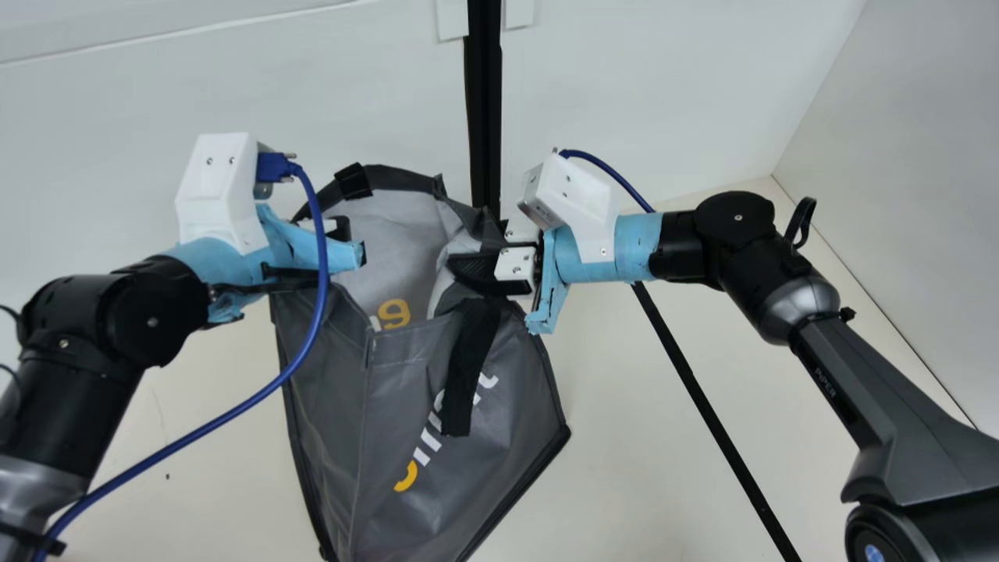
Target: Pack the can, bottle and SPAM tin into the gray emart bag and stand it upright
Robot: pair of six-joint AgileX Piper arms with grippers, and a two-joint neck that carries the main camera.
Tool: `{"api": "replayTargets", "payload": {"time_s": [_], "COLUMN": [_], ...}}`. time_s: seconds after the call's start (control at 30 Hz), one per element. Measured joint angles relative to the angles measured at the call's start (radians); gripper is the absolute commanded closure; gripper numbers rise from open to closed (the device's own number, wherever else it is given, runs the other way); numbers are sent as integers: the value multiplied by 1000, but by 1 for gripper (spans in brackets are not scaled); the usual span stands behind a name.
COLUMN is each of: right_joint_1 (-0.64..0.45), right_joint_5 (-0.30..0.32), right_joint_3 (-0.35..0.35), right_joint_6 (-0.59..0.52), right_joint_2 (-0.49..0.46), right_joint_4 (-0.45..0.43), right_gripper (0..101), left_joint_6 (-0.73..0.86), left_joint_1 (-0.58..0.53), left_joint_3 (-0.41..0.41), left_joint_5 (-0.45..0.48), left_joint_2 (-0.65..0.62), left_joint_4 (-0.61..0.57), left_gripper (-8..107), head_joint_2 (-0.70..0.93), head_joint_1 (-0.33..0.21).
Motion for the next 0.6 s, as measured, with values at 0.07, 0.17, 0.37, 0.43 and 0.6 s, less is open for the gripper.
{"api": "replayTargets", "payload": {"time_s": [0.07, 0.17, 0.37, 0.43, 0.6], "right_joint_1": [0, 0, 0, 0, 0], "right_joint_5": [0, 0, 0, 0, 0], "right_joint_3": [0, 0, 0, 0, 0], "right_joint_6": [0, 0, 0, 0, 0], "right_joint_2": [0, 0, 0, 0, 0], "right_joint_4": [0, 0, 0, 0, 0], "right_gripper": [101, 101, 101, 101, 101], "left_joint_6": [0, 0, 0, 0, 0], "left_joint_1": [0, 0, 0, 0, 0], "left_joint_3": [0, 0, 0, 0, 0], "left_joint_5": [0, 0, 0, 0, 0], "left_joint_2": [0, 0, 0, 0, 0], "left_joint_4": [0, 0, 0, 0, 0], "left_gripper": [107, 97, 77, 70, 53], "head_joint_2": [-2, -2, 0, -2, 0], "head_joint_1": [0, 0, 0, 0, 0]}}
